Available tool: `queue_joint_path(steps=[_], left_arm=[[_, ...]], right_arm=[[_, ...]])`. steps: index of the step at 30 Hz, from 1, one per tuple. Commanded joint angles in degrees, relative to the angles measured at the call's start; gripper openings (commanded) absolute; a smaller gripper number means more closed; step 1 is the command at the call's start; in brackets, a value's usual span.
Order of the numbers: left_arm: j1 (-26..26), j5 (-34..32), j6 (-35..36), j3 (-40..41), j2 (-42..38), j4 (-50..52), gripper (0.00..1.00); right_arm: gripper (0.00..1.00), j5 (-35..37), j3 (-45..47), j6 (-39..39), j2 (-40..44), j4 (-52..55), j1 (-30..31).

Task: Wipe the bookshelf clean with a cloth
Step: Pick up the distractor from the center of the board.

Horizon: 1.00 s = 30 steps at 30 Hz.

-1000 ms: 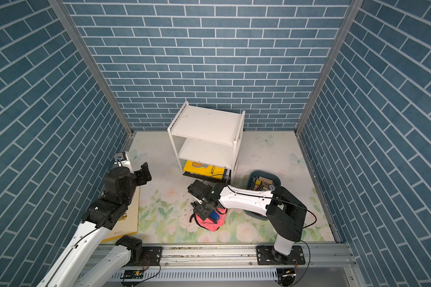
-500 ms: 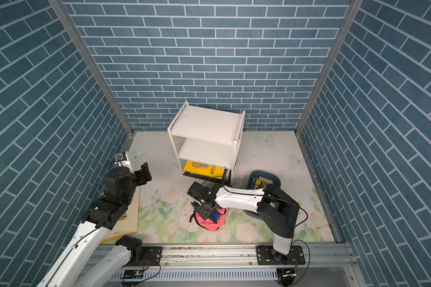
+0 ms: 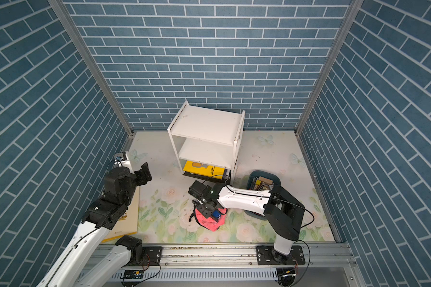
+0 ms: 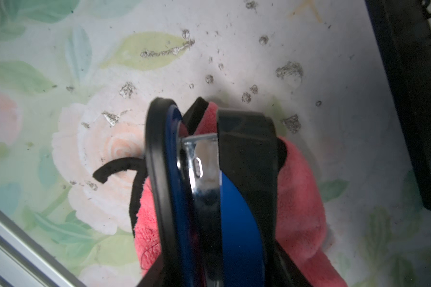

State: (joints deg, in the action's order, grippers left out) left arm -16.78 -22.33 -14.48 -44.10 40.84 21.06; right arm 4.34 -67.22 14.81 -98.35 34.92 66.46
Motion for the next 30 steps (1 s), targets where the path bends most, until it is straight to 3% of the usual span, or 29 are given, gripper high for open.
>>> queue_joint_path(steps=[1, 18, 22, 30], left_arm=[[0.4, 0.4, 0.5, 0.6, -0.2, -0.8, 0.9], [0.4, 0.0, 0.5, 0.7, -0.5, -0.8, 0.9], [0.4, 0.0, 0.4, 0.7, -0.5, -0.8, 0.9], [0.4, 0.0, 0.4, 0.9, -0.8, -0.9, 0.9]], right_arm=[[0.51, 0.7, -1.2, 1.5, 3.5, 1.0, 0.1], [0.55, -5.4, 1.6, 1.6, 12.6, -3.4, -0.3], [0.56, -8.3, 5.3, 2.1, 17.1, -11.6, -0.7], [0.57, -25.4, 17.3, 10.4, 24.0, -38.8, -6.9]])
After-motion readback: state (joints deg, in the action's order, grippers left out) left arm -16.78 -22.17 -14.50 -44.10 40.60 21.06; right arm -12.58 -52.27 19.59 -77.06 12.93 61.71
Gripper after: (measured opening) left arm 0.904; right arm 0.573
